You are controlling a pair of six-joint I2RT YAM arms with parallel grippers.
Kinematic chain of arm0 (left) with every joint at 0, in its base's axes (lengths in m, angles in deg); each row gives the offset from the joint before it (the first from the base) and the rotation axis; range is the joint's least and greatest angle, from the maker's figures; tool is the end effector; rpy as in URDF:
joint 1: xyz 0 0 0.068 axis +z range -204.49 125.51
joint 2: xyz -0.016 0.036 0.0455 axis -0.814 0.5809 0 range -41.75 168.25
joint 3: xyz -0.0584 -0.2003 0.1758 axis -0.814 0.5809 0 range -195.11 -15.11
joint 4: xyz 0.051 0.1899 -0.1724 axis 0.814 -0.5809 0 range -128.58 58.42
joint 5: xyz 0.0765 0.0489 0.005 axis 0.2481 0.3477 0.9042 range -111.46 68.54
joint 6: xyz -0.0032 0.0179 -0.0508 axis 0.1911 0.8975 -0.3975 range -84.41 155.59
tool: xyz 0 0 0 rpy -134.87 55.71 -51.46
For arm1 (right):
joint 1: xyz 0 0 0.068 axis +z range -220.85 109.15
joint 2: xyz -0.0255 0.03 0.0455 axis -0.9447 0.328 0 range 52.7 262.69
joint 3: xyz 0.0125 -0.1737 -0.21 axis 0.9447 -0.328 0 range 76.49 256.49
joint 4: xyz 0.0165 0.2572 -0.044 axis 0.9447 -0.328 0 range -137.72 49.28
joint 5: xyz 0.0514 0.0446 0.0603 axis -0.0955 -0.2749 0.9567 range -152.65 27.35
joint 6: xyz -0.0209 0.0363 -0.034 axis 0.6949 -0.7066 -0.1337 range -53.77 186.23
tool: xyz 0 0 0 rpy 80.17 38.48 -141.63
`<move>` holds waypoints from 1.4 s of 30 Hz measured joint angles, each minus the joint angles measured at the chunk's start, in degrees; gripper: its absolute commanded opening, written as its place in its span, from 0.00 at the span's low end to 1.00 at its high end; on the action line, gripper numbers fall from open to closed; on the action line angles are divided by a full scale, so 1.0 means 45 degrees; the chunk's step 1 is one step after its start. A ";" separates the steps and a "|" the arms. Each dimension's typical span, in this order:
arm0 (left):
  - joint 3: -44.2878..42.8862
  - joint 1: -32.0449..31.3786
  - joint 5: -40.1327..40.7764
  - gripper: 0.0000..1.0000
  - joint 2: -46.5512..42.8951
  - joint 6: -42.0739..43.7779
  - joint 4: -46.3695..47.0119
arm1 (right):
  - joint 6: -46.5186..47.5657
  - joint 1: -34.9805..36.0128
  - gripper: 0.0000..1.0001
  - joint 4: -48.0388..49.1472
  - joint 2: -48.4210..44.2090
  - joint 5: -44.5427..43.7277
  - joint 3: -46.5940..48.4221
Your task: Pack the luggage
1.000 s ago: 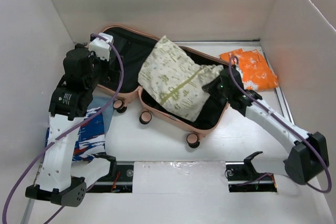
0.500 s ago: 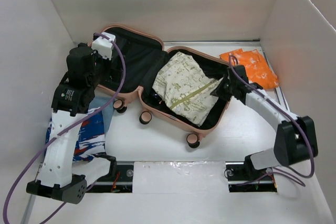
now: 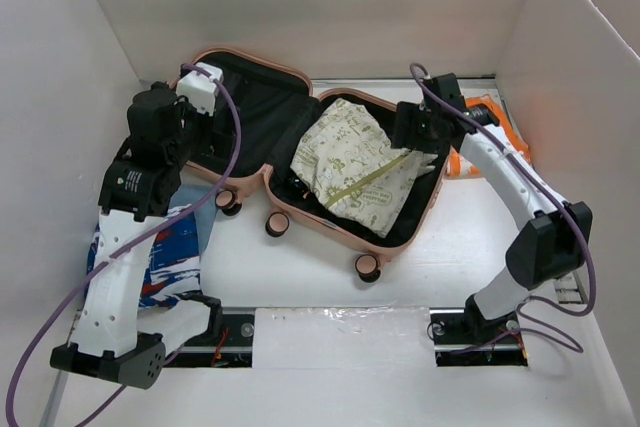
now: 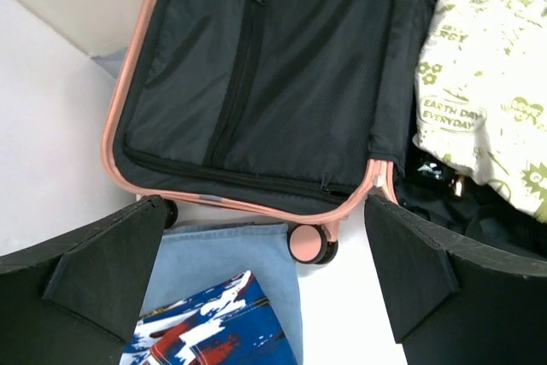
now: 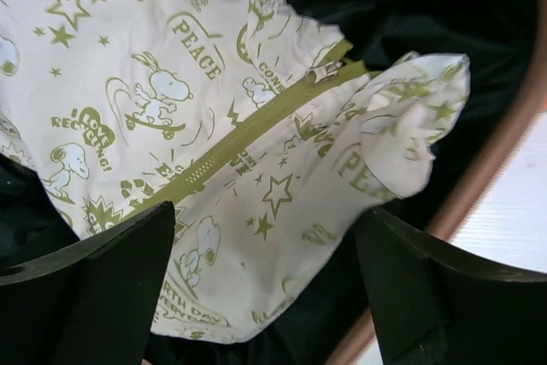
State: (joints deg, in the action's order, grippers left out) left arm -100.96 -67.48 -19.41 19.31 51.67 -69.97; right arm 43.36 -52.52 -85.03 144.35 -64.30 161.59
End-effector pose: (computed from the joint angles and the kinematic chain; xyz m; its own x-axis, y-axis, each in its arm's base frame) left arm 0.1914 -0.0429 0.4760 -0.1674 0.3226 -0.9316 0.2469 0.9285 0.2772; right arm 0.3297 0.1082 0.3240 -0.7940 0.1461 -0.5902 0.0123 0.9744 0.2246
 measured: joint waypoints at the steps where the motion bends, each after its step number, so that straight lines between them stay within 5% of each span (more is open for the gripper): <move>1: 0.0039 0.0000 -0.0146 1.00 0.0005 0.0112 0.0005 | 0.0185 0.0087 0.89 -0.0505 0.0053 -0.0359 0.0588; 6: 0.0393 -0.0083 -0.1180 1.00 0.0636 0.0763 0.0005 | 0.0724 0.0180 0.83 -0.2079 -0.0335 -0.1773 0.1894; 11: 0.0121 -0.1880 -0.1282 1.00 0.3405 0.1316 0.0155 | 0.1151 -0.0486 0.47 -0.2579 -0.1205 -0.2069 0.1909; 14: -0.0359 -0.2992 -0.1360 1.00 0.5780 0.1481 0.0457 | 0.1370 -0.0709 0.36 -0.1739 -0.1433 -0.1331 0.1622; 17: -0.1020 -0.3424 -0.1472 1.00 0.7815 0.1515 0.0738 | 0.1496 -0.0733 0.35 -0.0928 -0.0792 -0.0481 0.1384; 22: -0.2812 -0.3439 -0.1462 1.00 1.0579 0.1355 0.1209 | 0.1666 -0.0704 0.48 -0.0136 0.1229 0.0151 0.0418; 30: -0.4507 -0.3376 -0.1632 1.00 1.2818 0.1122 0.1749 | 0.1656 -0.0651 0.49 0.0330 0.2798 0.0879 -0.0204; 32: -0.4741 -0.3249 -0.1768 0.90 1.3051 0.1117 0.1831 | 0.1593 -0.0641 0.48 0.0452 0.3405 0.1059 0.0015; 36: -0.4906 -0.2895 -0.2050 0.37 1.3177 0.1156 0.2055 | 0.1477 -0.0631 0.40 0.1005 0.4779 0.1370 0.0418; 37: -0.4881 -0.2735 -0.2123 0.10 1.3177 0.1161 0.2195 | 0.1452 -0.0612 0.38 0.1161 0.5003 0.1457 0.0486; 38: -0.4765 -0.2569 -0.2103 0.00 1.3158 0.1171 0.2443 | 0.1467 -0.0588 0.37 0.1205 0.5090 0.1496 0.0588; 42: -0.3730 -0.2244 -0.2273 0.00 1.2662 0.1112 0.3560 | 0.1481 -0.0296 0.31 0.2045 0.5119 0.1486 0.1035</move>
State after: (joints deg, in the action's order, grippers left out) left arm -117.74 -77.58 -29.64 76.29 56.68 -53.95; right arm 50.02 -53.86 -75.83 167.39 -57.61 166.25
